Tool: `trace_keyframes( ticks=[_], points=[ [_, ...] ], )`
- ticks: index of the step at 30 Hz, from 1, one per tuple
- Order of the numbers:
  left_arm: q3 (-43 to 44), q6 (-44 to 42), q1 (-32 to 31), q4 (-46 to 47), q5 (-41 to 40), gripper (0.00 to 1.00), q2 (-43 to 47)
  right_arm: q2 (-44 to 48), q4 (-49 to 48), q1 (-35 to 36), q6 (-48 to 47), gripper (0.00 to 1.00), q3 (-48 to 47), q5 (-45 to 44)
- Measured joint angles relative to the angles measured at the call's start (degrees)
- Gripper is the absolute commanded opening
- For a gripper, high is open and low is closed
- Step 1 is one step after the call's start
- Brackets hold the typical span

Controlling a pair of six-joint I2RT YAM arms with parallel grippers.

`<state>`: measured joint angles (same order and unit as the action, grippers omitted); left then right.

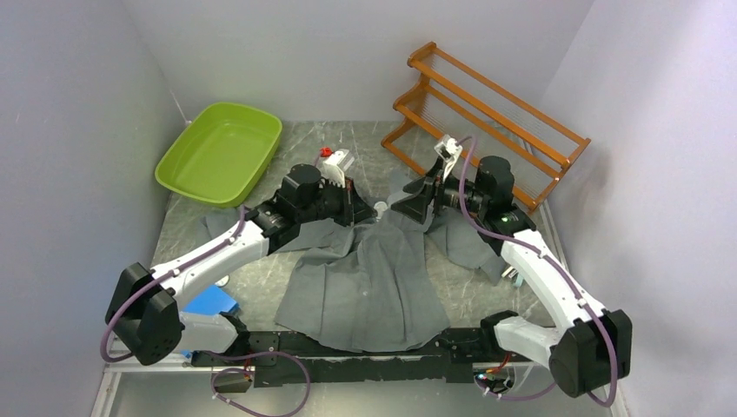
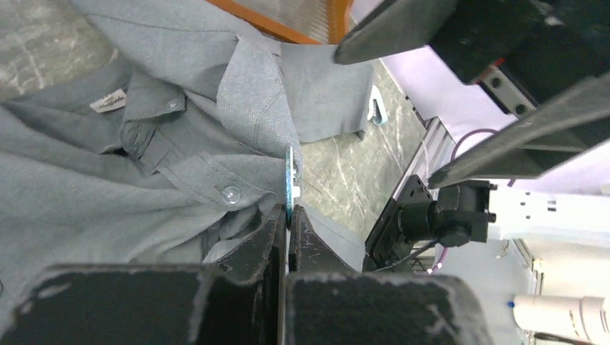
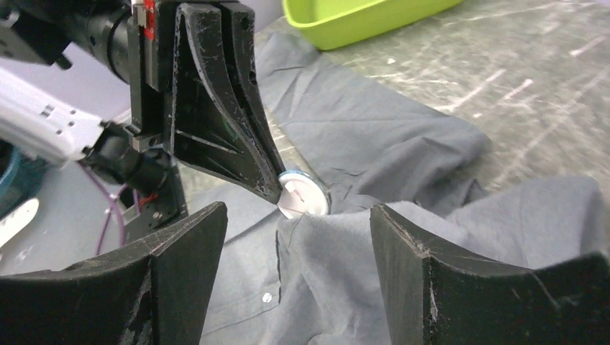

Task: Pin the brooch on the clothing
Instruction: Pin the brooch to the clothes.

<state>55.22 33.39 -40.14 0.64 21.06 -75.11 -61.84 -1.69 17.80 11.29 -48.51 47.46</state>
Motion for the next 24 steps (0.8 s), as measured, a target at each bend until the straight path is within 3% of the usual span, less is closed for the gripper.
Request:
trace_keyframes(
  ticks=[9,21,24],
  points=[
    [-1.64,-2.84,0.00,4.39,5.46,0.03,1.38,-10.40,-3.10,-0.15,-0.87,0.54,-2.36,13.00],
    [-1.64,-3.82,0.00,6.03,9.64,0.03,1.38,-12.33,-9.62,-0.15,0.76,0.33,-2.36,19.37],
    [-1.64,-3.82,0.00,6.03,9.94,0.03,1.38,-12.59,-10.40,-0.15,1.18,0.23,-2.36,20.17]
  ],
)
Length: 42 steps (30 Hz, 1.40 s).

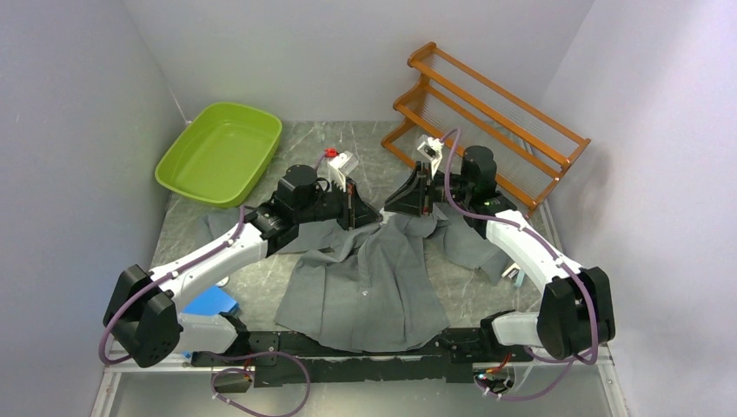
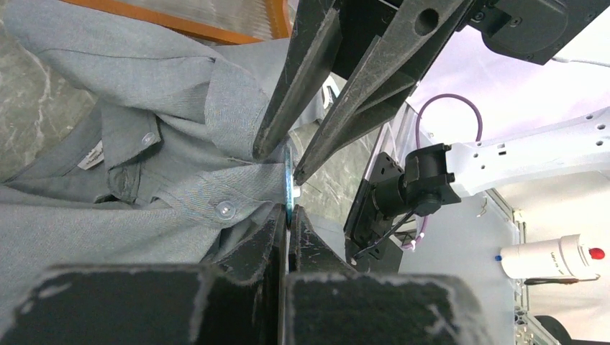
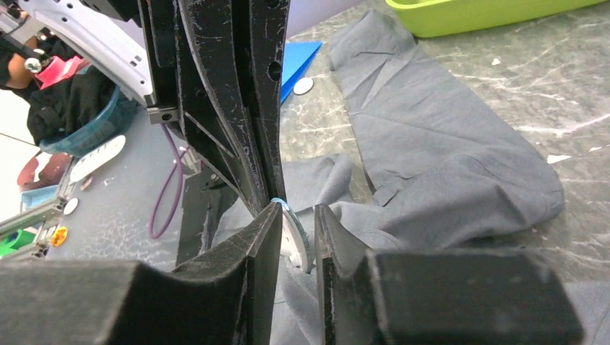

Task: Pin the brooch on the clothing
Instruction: Pin the brooch to the clothes.

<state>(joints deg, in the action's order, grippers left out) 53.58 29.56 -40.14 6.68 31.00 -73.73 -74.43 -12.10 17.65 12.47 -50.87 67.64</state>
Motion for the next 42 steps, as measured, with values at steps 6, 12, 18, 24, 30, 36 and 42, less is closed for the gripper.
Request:
trace_keyframes(
  ticks=[6,12,18,24,30,36,42],
  points=[
    [0.00,-0.22,0.09,-0.07,0.13,0.03,0.02,-0.07,-0.57,0.00,0.15,0.17,0.00,1.31],
    [0.00,-0.24,0.09,0.02,0.11,0.02,0.79,-0.09,-2.32,0.00,0.61,0.28,0.15,1.99],
    [-0.02,-0.26,0.17,0.68,0.07,0.03,1.07,-0.76,-6.12,0.00,2.64,0.00,0.70,3.91],
    [-0.44,-0.37,0.31,1.18,-0.98,0.62,1.27,-0.83,-7.26,-0.20,3.65,0.00,1.03,4.17],
    [-5.05,1.86,0.20,6.14,-3.04,0.54,3.58,0.70,-10.19,-0.11,6.91,0.00,3.52,0.17],
    [-10.10,5.01,0.20,14.01,-2.69,0.36,3.69,2.71,-16.83,-0.11,12.57,0.00,5.64,-1.16],
    [-10.25,6.16,0.20,20.06,-1.70,0.33,3.30,3.32,-19.69,-0.11,14.86,0.00,5.64,-1.22]
  ],
)
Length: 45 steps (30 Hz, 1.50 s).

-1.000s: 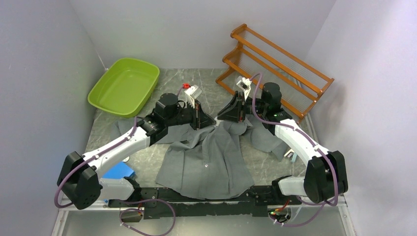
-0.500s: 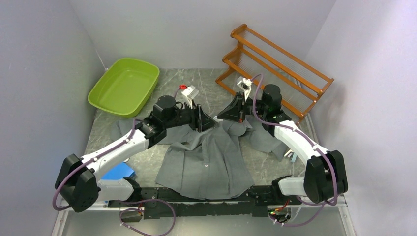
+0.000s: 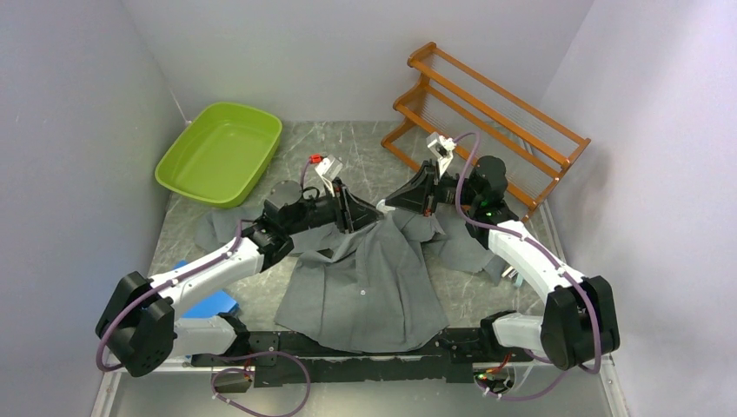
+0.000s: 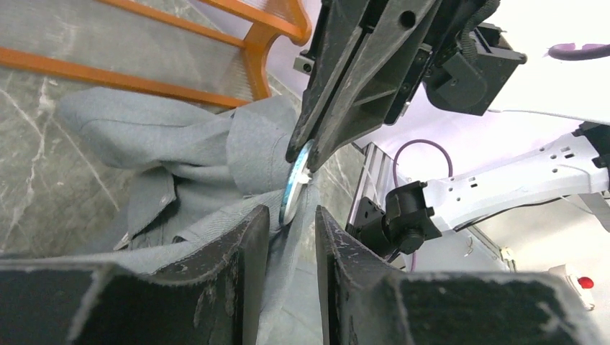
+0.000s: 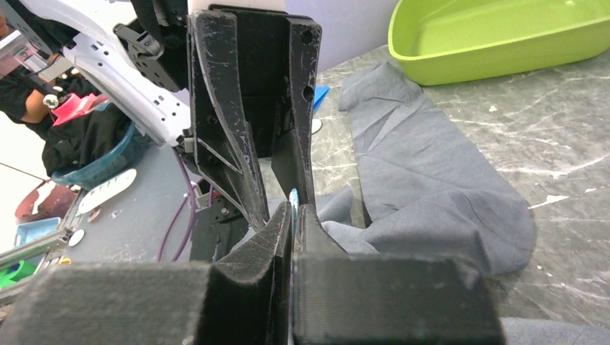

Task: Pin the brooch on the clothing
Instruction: Pin the brooch to the clothes.

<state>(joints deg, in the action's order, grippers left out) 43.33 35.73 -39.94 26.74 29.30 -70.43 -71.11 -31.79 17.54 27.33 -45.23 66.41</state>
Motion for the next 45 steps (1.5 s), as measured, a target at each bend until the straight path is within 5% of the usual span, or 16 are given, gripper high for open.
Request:
trace_keyframes(
  ticks=[3,8,13,14,18,26,32,39,45],
  points=[
    [0.02,0.11,0.00,1.42,0.42,0.27,-0.07,0.00,-0.07,0.00,0.37,0.00,0.00,0.00],
    [0.09,0.50,0.02,2.69,0.85,0.03,-1.11,0.07,-0.13,0.00,0.83,0.00,0.00,0.15],
    [0.13,0.55,0.00,3.43,1.31,0.03,-1.53,0.63,1.49,-0.07,-0.09,0.77,-0.04,-0.31],
    [0.11,0.55,-0.02,3.39,1.33,0.03,-1.53,0.98,2.25,-0.07,-0.39,0.87,-0.11,-0.46],
    [0.11,0.33,-0.04,2.47,1.25,0.03,-1.22,3.89,5.92,-0.17,-3.48,1.00,0.13,-1.92],
    [0.13,-1.40,-0.04,-1.38,1.53,0.03,2.75,10.03,5.62,-2.21,-4.63,0.98,5.66,-1.79],
    [0.20,-2.54,-0.04,-3.89,2.80,0.03,3.61,7.39,1.99,-2.16,-2.40,0.79,7.21,1.66],
    [0.68,-2.75,-0.04,-5.22,4.15,0.03,3.61,4.68,0.33,-0.85,-1.14,0.81,6.84,3.15],
    [1.07,-2.69,-0.04,-5.16,5.42,0.03,3.04,2.67,0.48,2.75,-1.75,0.56,3.76,3.08]
  ],
)
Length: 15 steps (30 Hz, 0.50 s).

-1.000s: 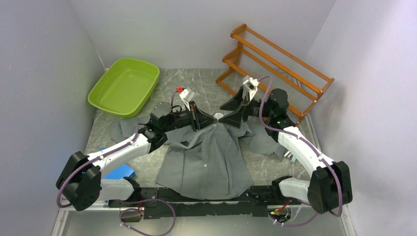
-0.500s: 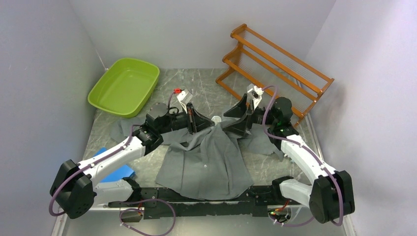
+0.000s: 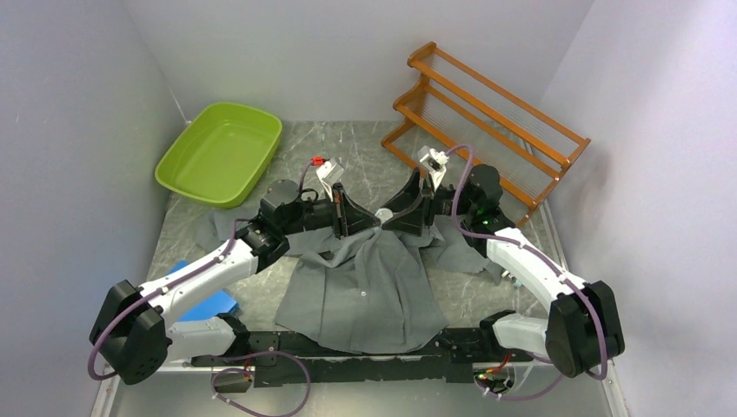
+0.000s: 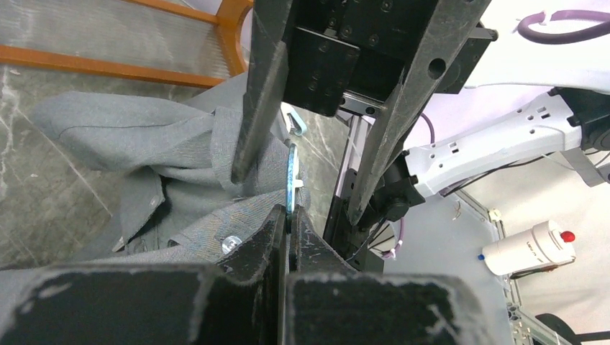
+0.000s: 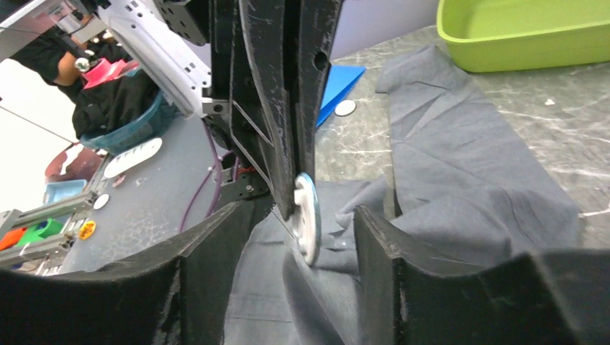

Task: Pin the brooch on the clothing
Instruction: Pin the brooch to the clothes.

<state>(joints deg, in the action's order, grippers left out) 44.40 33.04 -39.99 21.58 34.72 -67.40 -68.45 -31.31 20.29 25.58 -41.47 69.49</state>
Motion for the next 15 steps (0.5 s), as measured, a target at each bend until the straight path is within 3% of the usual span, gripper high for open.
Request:
trace_keyframes(
  ticks=[3,10,15],
  points=[
    [0.09,0.00,0.00,-0.09,0.39,0.03,-0.39,-0.94,0.00,1.42,-0.39,0.51,-1.20,0.00],
    [0.52,-0.02,0.00,-0.13,0.39,0.03,-0.57,-1.31,1.36,1.79,-1.60,0.81,-1.44,-0.42],
    [0.57,-0.04,0.00,-0.52,0.39,0.03,-0.57,-0.66,6.64,1.77,-5.81,0.85,-2.38,-0.66]
  ],
)
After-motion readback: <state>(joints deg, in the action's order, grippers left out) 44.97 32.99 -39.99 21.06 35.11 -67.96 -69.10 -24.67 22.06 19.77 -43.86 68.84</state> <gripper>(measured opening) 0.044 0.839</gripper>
